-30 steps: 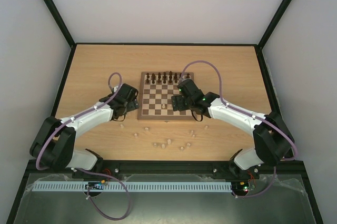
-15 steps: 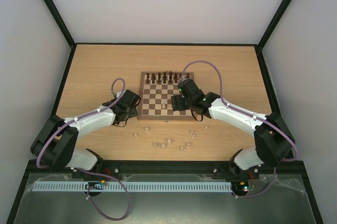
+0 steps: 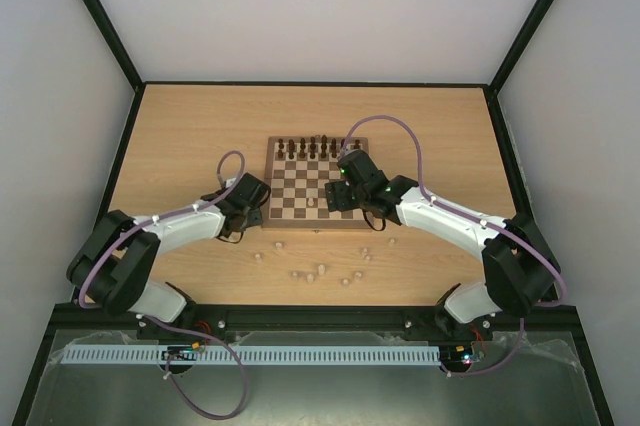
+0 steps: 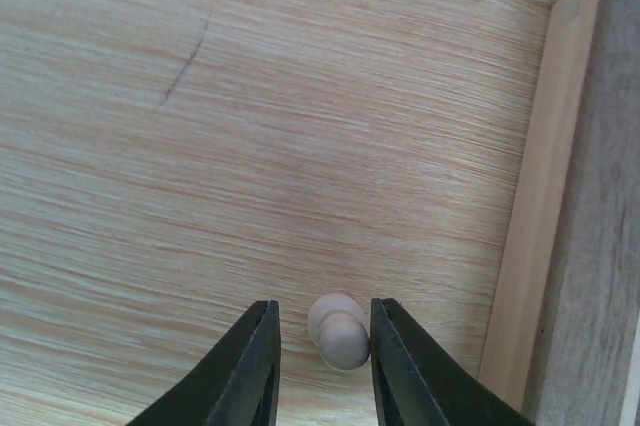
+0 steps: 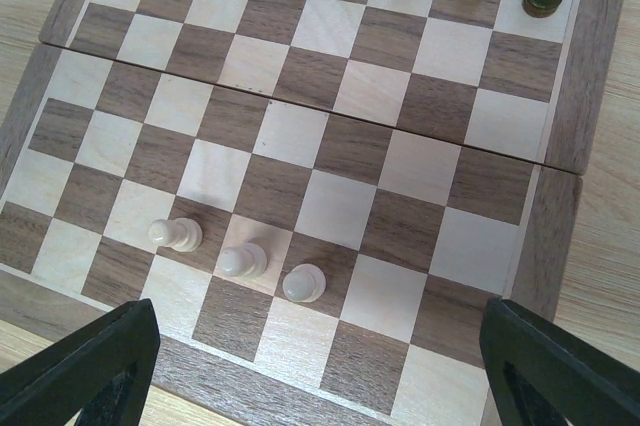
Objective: Set up the chess pieces on the board
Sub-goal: Pick up the chess piece at the center of the board, then place the chess piece on the chessboard.
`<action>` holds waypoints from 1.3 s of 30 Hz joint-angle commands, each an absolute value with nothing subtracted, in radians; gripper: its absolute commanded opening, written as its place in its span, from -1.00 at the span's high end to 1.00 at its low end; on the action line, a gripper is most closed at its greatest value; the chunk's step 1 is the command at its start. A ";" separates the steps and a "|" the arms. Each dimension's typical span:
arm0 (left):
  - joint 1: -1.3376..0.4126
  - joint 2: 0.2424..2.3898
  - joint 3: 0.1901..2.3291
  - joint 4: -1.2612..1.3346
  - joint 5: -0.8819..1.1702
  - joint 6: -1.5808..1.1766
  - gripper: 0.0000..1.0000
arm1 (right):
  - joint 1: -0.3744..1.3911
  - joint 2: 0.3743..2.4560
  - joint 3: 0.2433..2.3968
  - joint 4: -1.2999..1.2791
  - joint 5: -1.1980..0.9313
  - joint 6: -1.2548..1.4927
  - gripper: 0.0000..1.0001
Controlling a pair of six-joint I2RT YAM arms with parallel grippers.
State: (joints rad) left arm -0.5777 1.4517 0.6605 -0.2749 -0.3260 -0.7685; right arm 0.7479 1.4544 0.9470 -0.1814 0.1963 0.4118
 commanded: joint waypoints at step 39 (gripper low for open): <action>-0.786 1.690 1.057 -0.380 -0.223 -0.630 0.94 | 0.753 1.388 0.925 -0.218 0.317 0.434 -0.75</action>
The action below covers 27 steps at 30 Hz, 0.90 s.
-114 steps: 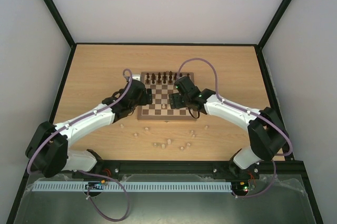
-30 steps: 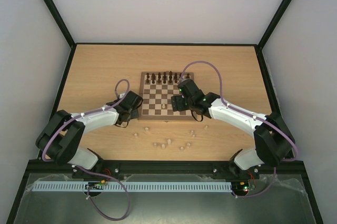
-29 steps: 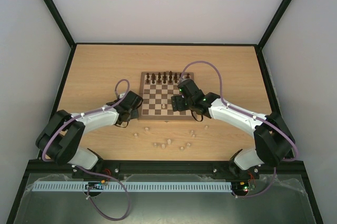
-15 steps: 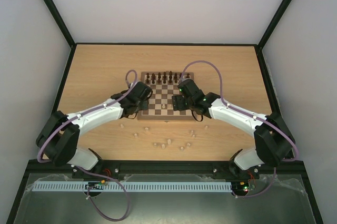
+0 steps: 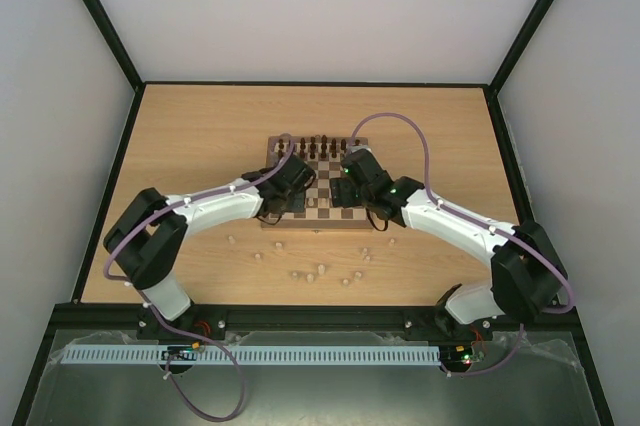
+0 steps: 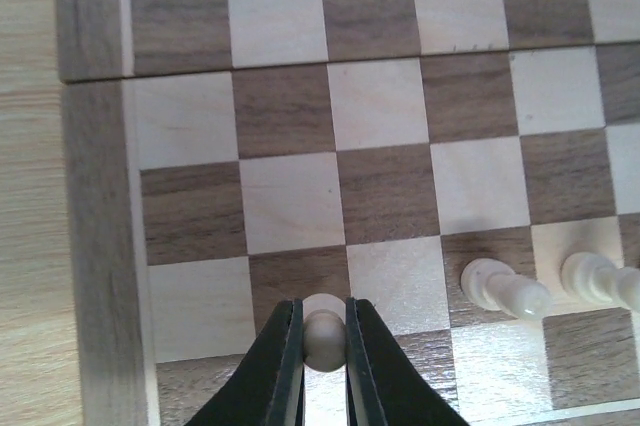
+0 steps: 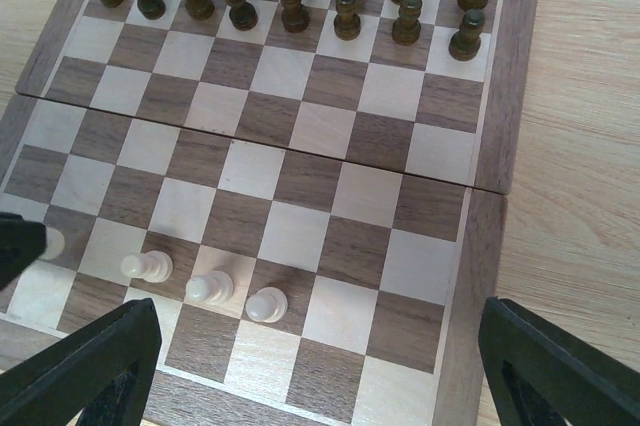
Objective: Set up the chess pieces on the board
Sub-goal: Place the chess piece on the chessboard.
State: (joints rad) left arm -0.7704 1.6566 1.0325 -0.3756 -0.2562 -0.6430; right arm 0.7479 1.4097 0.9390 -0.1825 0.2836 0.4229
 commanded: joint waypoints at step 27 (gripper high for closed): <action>-0.805 1.757 1.103 -0.359 -0.232 -0.626 0.83 | 0.751 1.397 0.926 -0.216 0.302 0.433 -0.76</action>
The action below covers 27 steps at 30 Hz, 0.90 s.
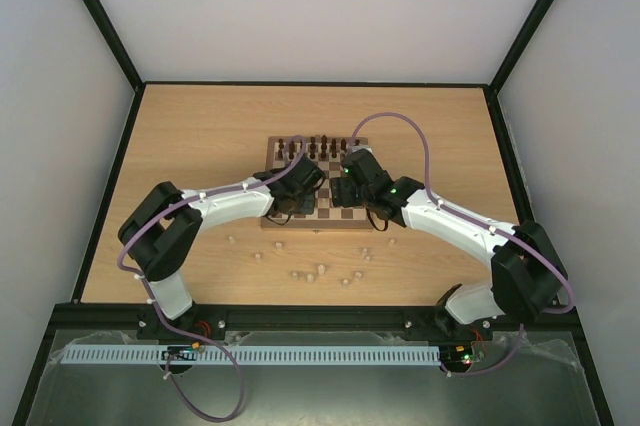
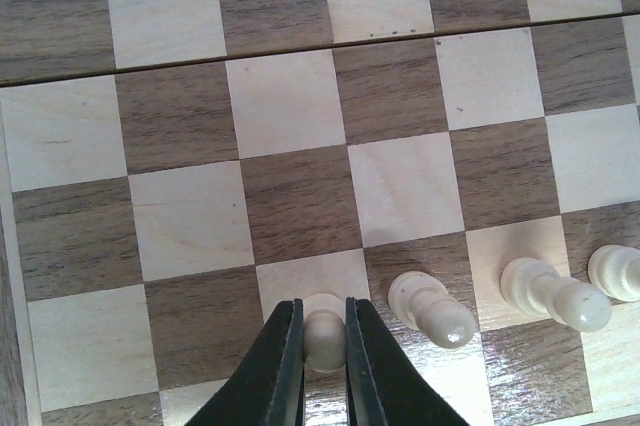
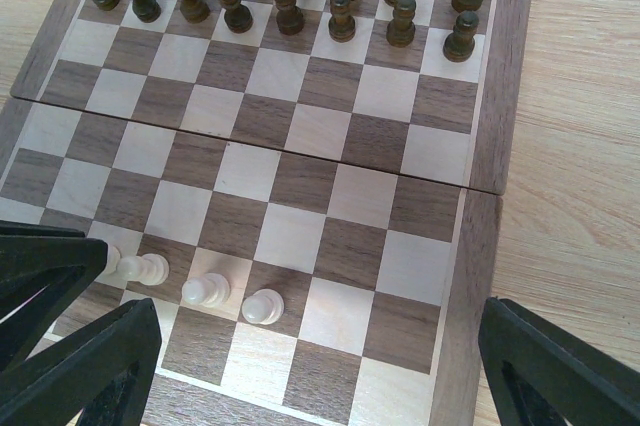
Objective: Set up the chess pieces on the board
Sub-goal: Place the chess piece on the chessboard.
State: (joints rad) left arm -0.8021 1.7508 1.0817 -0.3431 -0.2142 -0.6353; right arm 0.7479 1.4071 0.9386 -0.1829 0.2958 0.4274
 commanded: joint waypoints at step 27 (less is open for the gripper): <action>-0.805 1.522 1.033 -0.319 -0.412 -0.570 -0.21 | 0.751 1.354 0.920 -0.223 0.311 0.439 -0.81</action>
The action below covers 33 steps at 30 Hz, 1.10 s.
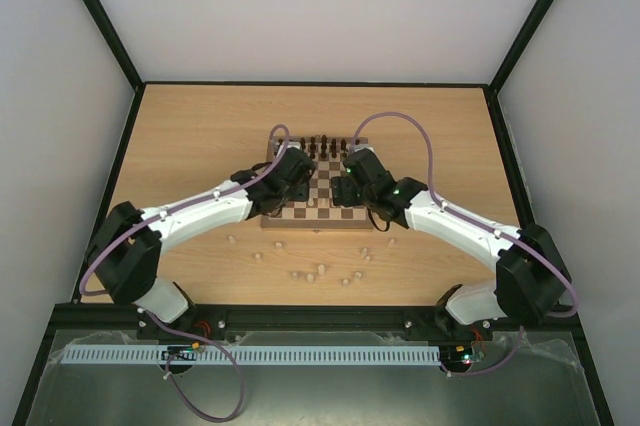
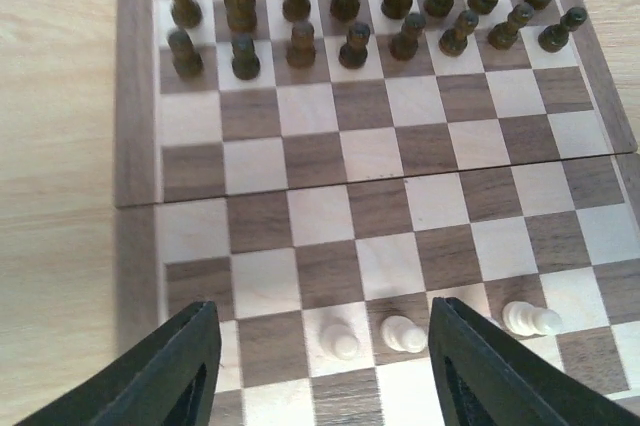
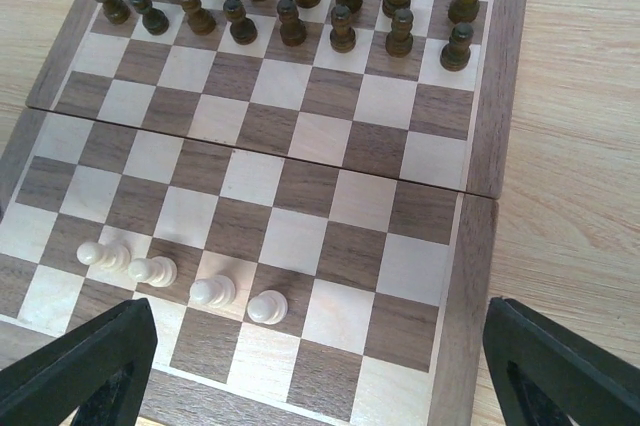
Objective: Set up the chess pieces on the board
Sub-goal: Place the chess piece on the chessboard, then pick up the chess piece at the center of the board.
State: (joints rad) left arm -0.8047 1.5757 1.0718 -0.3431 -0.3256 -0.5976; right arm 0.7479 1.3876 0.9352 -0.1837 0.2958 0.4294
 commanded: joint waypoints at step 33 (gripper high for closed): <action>-0.784 1.257 0.778 -0.087 -0.332 -0.521 -0.98 | 0.734 1.216 0.774 -0.480 0.458 0.769 -0.66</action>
State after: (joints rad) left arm -0.7933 1.2766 0.7853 -0.1020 -0.3397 -0.5083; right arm 0.7422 1.2781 0.8295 -0.3790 0.4282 0.6647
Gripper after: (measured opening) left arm 0.991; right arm 0.835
